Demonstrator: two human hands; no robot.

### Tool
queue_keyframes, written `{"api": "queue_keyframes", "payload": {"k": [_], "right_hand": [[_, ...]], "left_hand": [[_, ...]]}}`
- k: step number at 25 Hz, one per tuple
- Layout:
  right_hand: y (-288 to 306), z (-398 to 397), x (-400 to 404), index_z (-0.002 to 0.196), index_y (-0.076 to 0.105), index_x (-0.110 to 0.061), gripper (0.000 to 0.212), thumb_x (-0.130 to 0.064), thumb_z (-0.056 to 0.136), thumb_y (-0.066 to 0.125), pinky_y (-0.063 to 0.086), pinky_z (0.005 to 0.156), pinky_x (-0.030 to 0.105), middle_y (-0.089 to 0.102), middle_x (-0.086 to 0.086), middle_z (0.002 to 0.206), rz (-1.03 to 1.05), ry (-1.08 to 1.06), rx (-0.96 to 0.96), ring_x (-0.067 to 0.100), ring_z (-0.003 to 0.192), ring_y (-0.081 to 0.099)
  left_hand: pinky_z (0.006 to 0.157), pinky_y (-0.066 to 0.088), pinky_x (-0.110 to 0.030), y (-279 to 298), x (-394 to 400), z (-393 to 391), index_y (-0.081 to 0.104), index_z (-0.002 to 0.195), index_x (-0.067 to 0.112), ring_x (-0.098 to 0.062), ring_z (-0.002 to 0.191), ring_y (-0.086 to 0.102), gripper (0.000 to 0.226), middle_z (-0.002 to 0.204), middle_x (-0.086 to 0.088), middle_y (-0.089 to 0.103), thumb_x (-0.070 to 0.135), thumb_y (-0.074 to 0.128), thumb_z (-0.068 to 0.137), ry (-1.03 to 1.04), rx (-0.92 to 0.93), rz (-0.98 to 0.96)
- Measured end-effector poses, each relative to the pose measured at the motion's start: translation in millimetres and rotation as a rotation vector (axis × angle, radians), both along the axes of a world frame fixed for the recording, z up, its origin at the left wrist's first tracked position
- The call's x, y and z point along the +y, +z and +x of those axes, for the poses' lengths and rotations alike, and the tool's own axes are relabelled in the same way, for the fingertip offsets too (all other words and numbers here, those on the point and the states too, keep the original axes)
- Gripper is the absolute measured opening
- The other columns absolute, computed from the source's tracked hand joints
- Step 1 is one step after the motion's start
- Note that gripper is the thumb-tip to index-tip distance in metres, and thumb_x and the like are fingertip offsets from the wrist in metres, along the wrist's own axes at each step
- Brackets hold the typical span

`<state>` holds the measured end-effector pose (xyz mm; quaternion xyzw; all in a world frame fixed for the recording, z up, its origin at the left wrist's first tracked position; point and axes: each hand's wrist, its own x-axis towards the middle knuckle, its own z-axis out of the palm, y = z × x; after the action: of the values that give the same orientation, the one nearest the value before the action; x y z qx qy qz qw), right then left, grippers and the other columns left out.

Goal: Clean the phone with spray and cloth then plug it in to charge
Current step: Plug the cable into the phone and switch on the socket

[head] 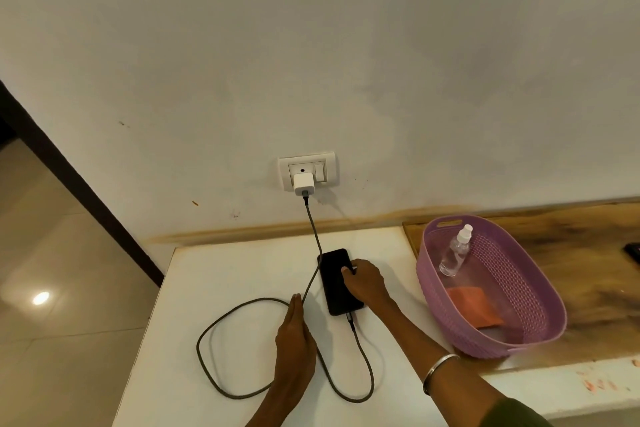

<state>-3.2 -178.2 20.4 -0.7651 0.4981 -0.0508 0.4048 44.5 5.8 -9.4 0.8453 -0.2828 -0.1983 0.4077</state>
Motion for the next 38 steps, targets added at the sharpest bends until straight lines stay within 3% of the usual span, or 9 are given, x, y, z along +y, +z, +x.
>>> {"api": "queue_keyframes", "payload": {"k": [7,10,13,15,18,21,24,31,38], "right_hand": [[0,1,2,0.114,0.061,-0.004,0.032,-0.031,0.095,0.055,0.05,0.092,0.031,0.065,0.012,0.116,-0.159,0.036,0.139,0.026,0.107,0.064],[-2,-1,4,0.114,0.06,-0.005,0.033,-0.031,0.094,0.058,0.051,0.093,0.03,0.064,0.011,0.117,-0.192,0.083,0.208,0.025,0.108,0.063],[-4,-7,4,0.118,0.058,-0.006,0.035,-0.03,0.093,0.061,0.05,0.094,0.028,0.062,0.01,0.121,-0.182,0.101,0.252,0.024,0.112,0.062],[0,-10,6,0.121,0.057,-0.007,0.036,-0.029,0.093,0.061,0.049,0.093,0.027,0.062,0.01,0.124,-0.175,0.12,0.276,0.024,0.113,0.062],[25,1,0,0.141,0.043,-0.016,0.049,-0.023,0.094,0.057,0.05,0.094,0.033,0.058,0.008,0.13,-0.268,0.089,0.12,0.026,0.115,0.061],[62,25,-20,0.153,0.01,-0.036,0.082,-0.009,0.09,0.055,0.055,0.063,0.034,0.057,0.007,0.107,-0.499,0.169,0.02,0.02,0.076,0.063],[82,41,-37,0.153,-0.007,-0.039,0.099,-0.001,0.084,0.055,0.036,0.042,0.028,0.051,0.009,0.094,-0.802,0.246,0.162,0.013,0.048,0.043],[77,62,-46,0.152,-0.011,-0.037,0.1,-0.007,0.087,0.059,0.037,0.046,0.028,0.044,0.007,0.075,-0.917,0.279,0.319,0.011,0.044,0.034],[76,79,-41,0.151,-0.014,-0.036,0.102,-0.009,0.086,0.059,0.036,0.05,0.028,0.045,0.006,0.073,-0.891,0.294,0.376,0.011,0.045,0.03]], "left_hand": [[0.124,-0.01,-0.033,-26,-1,4,-0.009,0.154,0.012,-0.021,0.153,-0.013,0.074,0.166,-0.008,-0.008,0.003,0.034,0.094,-0.116,-0.48,0.251],[0.124,0.002,-0.039,-22,1,1,0.007,0.154,0.008,-0.026,0.153,0.005,0.07,0.164,-0.012,0.01,0.008,0.043,0.095,-0.087,-0.532,0.277],[0.115,0.035,-0.05,-17,1,-4,0.044,0.141,-0.002,-0.036,0.139,0.043,0.063,0.146,-0.021,0.049,0.005,0.067,0.084,-0.055,-0.527,0.345],[0.109,0.043,-0.052,-18,5,-9,0.053,0.135,-0.002,-0.037,0.132,0.052,0.045,0.137,-0.021,0.058,0.015,0.056,0.093,-0.027,-0.556,0.372],[0.111,0.038,-0.051,-18,17,-12,0.059,0.132,0.004,-0.035,0.133,0.052,0.065,0.135,-0.015,0.061,0.036,0.01,0.103,-0.025,-0.496,0.402],[0.117,0.029,-0.047,-11,7,-15,0.057,0.135,0.009,-0.031,0.136,0.049,0.062,0.139,-0.01,0.059,0.041,0.017,0.101,0.037,-0.525,0.291],[0.116,0.028,-0.045,-12,5,-19,0.053,0.14,0.01,-0.028,0.14,0.044,0.052,0.148,-0.008,0.05,0.034,0.035,0.097,0.007,-0.564,0.155],[0.111,0.034,-0.049,-19,7,-8,0.054,0.139,0.011,-0.028,0.139,0.045,0.048,0.149,-0.007,0.048,0.023,0.032,0.098,-0.067,-0.68,0.07],[0.118,0.019,-0.042,-25,9,-6,0.056,0.137,0.009,-0.029,0.137,0.048,0.051,0.147,-0.008,0.052,0.023,0.023,0.1,-0.079,-0.645,0.073]]}}
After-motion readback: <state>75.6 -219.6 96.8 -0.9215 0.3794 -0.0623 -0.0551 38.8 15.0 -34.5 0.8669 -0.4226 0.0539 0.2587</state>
